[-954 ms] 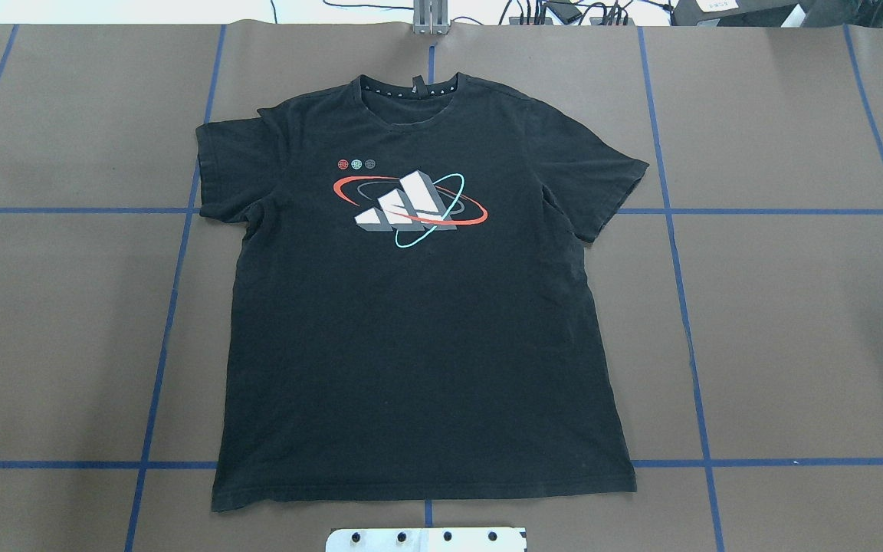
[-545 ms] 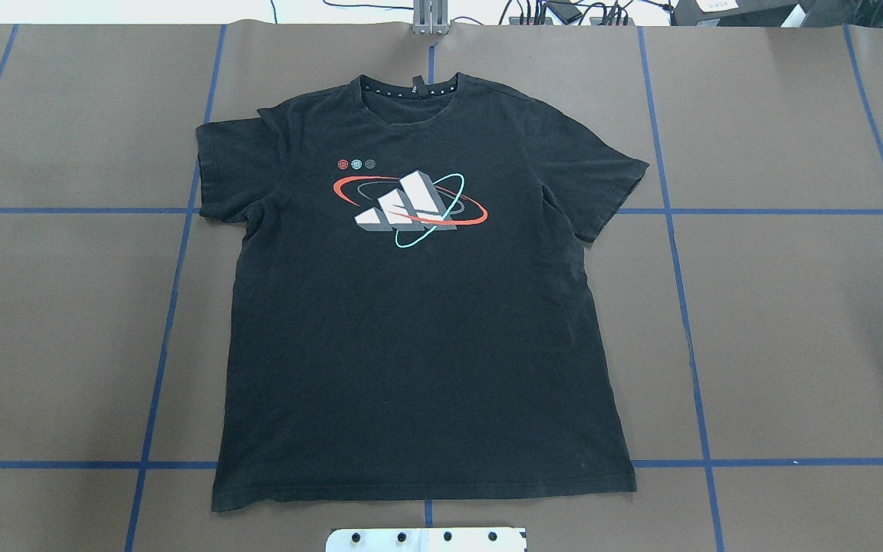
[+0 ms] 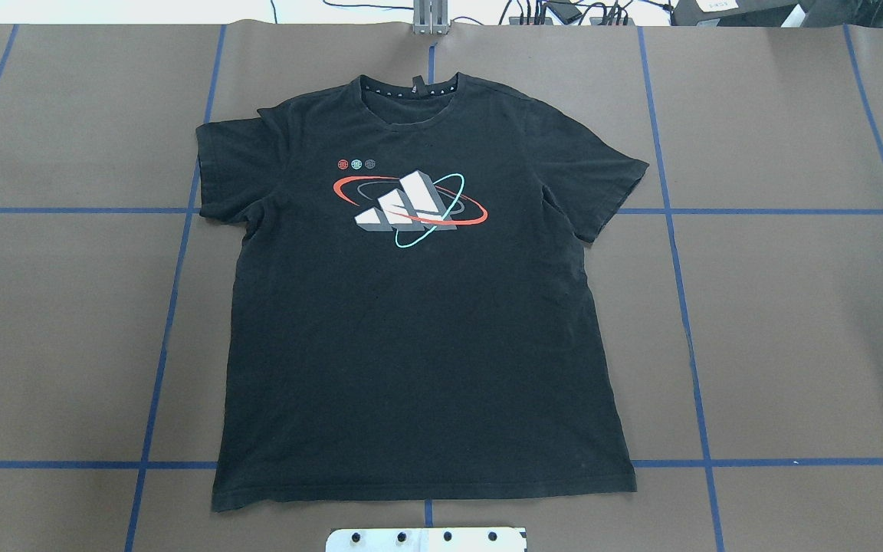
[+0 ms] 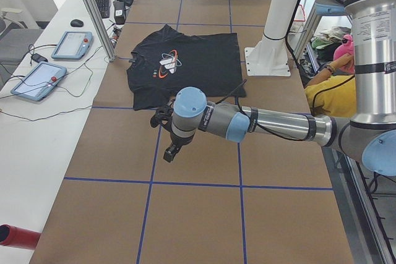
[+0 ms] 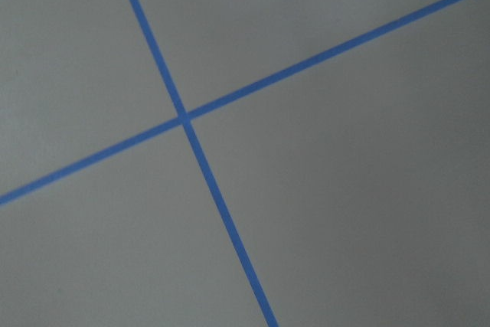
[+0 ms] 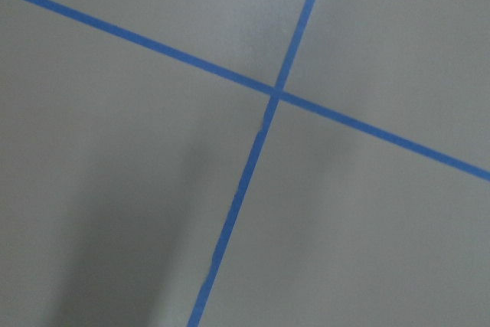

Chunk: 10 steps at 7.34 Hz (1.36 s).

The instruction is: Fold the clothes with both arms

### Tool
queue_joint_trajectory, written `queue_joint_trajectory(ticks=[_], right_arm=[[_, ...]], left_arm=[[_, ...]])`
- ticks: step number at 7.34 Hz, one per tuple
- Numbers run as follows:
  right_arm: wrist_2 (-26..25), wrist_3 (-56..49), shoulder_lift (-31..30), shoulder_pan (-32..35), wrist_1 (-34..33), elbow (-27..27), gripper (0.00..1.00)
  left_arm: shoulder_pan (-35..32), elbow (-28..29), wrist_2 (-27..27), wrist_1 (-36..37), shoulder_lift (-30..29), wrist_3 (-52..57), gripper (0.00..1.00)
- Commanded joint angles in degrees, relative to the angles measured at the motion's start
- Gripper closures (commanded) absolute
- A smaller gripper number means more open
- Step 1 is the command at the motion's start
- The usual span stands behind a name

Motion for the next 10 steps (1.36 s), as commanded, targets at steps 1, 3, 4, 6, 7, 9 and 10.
queue_joint_trajectory(ticks=[1, 3, 4, 6, 7, 9, 10], right_arm=[[0.4, 1.4, 1.8, 0.0, 1.8, -0.6, 0.00], [2.9, 10.3, 5.7, 0.0, 1.8, -1.9, 0.00], [5.8, 19.7, 9.4, -0.5, 2.0, -2.5, 0.00], [6.2, 21.7, 13.7, -5.2, 2.4, -2.6, 0.00], [5.9, 21.9, 17.6, -8.4, 2.3, -3.4, 0.00], [5.6, 32.6, 24.6, -13.6, 2.4, -7.2, 0.01], [4.0, 39.8, 28.0, -17.3, 3.4, -8.3, 0.01]], left_arm=[[0.0, 1.3, 0.1, -14.9, -5.1, -0.2, 0.00], [0.3, 4.5, -0.4, -15.9, -12.0, -17.9, 0.00], [1.8, 5.3, -0.2, -19.4, -13.0, -23.4, 0.00], [7.3, 6.8, -0.1, -27.4, -15.3, -31.6, 0.00], [11.9, 8.0, 0.0, -30.1, -15.9, -31.8, 0.00], [14.2, 10.9, 0.1, -30.2, -20.9, -34.3, 0.00], [15.0, 11.2, 1.0, -30.3, -22.6, -38.9, 0.00]])
